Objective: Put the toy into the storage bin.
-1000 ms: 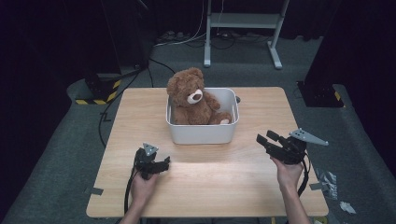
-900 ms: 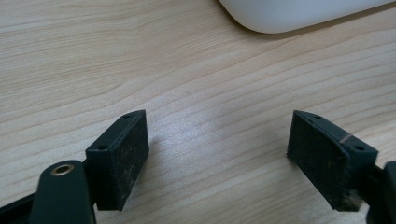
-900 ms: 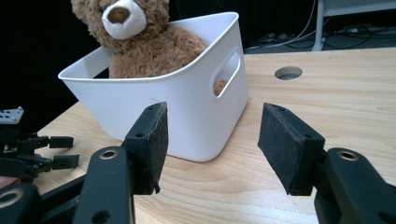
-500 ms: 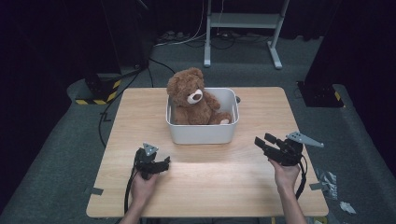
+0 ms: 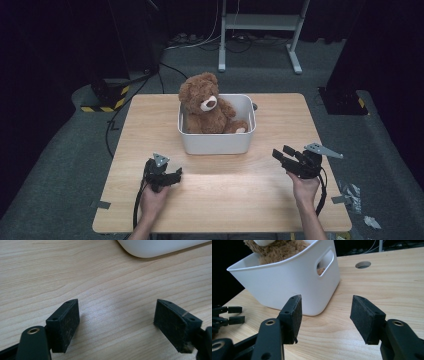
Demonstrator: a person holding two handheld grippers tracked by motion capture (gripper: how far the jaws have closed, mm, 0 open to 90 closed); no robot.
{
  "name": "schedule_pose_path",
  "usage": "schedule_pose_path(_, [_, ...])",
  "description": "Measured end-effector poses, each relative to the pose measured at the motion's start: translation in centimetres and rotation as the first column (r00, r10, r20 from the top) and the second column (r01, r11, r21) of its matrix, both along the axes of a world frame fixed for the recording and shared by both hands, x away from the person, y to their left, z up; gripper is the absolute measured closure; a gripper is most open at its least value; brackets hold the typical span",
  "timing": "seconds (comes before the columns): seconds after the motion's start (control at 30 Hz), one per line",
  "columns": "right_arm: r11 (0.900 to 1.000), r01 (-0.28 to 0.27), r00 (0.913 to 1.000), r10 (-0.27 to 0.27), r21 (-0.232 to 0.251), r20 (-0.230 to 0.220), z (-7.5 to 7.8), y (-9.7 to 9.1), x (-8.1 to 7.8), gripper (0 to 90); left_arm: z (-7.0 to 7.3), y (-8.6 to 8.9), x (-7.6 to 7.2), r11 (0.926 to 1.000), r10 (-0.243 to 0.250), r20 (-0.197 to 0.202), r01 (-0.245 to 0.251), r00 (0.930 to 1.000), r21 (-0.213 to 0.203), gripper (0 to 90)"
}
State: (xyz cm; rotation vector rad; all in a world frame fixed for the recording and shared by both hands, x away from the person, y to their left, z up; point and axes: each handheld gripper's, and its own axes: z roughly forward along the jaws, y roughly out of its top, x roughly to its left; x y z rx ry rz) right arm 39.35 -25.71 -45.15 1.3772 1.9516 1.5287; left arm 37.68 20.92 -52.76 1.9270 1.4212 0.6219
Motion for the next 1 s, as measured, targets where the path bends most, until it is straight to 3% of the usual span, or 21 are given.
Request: schedule_pose_path(1.0, [0.9972, 0.036, 0.9968, -0.04, -0.065, -0.069, -2.6, 0.0, 1.5, 42.0, 0.0, 0.0, 0.0, 1.0, 0.001, 0.0, -0.001, 1.0, 0.003, 20.6])
